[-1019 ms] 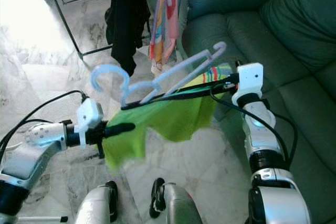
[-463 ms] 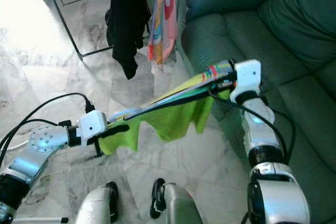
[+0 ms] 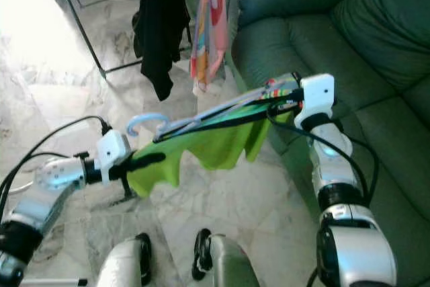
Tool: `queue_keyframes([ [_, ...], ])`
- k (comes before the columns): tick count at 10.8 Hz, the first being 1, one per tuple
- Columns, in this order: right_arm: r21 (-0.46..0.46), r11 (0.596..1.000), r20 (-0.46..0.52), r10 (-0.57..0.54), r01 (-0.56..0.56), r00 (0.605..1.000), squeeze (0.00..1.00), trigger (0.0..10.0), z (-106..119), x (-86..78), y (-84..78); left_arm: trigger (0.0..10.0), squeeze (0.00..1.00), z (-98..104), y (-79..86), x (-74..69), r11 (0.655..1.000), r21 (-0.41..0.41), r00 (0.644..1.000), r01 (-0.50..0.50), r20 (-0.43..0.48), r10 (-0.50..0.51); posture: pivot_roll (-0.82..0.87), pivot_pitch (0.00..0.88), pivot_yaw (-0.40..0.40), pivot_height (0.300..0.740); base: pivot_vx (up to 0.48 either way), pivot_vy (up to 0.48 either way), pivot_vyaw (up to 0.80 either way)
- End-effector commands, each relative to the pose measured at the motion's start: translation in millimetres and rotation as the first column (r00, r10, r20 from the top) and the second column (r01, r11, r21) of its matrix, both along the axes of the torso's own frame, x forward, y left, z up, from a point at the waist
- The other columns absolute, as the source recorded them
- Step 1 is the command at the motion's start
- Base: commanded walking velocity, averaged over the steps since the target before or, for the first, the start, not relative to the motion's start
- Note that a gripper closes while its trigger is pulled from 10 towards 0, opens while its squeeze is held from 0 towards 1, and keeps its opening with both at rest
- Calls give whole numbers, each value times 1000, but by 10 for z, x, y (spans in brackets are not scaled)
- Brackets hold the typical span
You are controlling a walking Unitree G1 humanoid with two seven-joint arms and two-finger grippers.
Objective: Hang hanger
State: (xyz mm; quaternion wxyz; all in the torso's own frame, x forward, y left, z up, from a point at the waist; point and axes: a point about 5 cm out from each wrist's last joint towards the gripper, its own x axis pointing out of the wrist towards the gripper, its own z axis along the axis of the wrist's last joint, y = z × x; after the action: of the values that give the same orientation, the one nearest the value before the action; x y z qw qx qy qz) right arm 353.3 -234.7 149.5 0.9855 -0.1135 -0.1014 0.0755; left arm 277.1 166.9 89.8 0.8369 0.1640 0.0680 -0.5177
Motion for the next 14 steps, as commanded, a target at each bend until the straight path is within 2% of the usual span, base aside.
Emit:
queue_keyframes([
  [1,193,914,159,-387,356,908,0,0,496,-153,-886,10000,0,-454,446,-332,979,204,976,-23,-207,67,51,227,-118,740,0,0,0],
  [2,184,933,196,-343,309,919,0,0,596,-94,-799,10000,0,-657,540,-443,938,341,958,62,-284,40,45,227,-118,740,0,0,0],
  [3,192,932,212,-345,307,914,0,0,657,-81,-799,10000,0,-664,574,-406,942,335,954,27,-290,76,39,226,-120,740,0,0,0],
  [5,226,920,232,-371,322,899,0,0,790,-69,-875,10000,0,-686,693,-392,892,449,959,48,-271,85,33,228,-121,740,0,0,0],
  [6,230,925,243,-356,303,903,0,0,862,-37,-857,10000,0,-728,773,-378,843,533,955,73,-280,94,32,229,-120,740,0,0,0],
  [7,220,938,260,-321,268,910,0,0,918,-8,-811,10000,0,-737,815,-358,807,582,961,99,-267,75,32,229,-120,740,0,0,0],
  [9,177,970,279,-212,167,937,0,0,1030,64,-661,10000,0,-775,972,-279,729,685,945,17,-250,213,26,229,-124,740,0,0,0],
  [10,91,991,318,-120,96,941,0,0,1109,95,-483,10000,0,-782,1032,-246,685,729,931,-4,-248,269,22,228,-124,740,0,0,0],
  [11,-89,995,333,-8,40,943,0,0,1119,106,-264,10000,0,-777,1057,-224,664,748,918,-8,-257,301,15,225,-123,740,0,0,0],
  [12,-243,970,263,44,22,964,0,0,993,126,-147,10000,0,-741,1047,-156,670,740,917,-58,-225,328,15,225,-122,740,0,0,0],
  [13,-332,943,157,39,16,987,0,0,745,127,-123,10000,0,-672,1021,-53,691,709,911,-143,-178,371,18,226,-120,740,0,0,0],
  [14,-348,937,126,18,28,992,0,0,579,85,-115,10000,0,-643,1041,-17,681,712,904,-172,-160,395,27,230,-118,740,0,0,0],
])
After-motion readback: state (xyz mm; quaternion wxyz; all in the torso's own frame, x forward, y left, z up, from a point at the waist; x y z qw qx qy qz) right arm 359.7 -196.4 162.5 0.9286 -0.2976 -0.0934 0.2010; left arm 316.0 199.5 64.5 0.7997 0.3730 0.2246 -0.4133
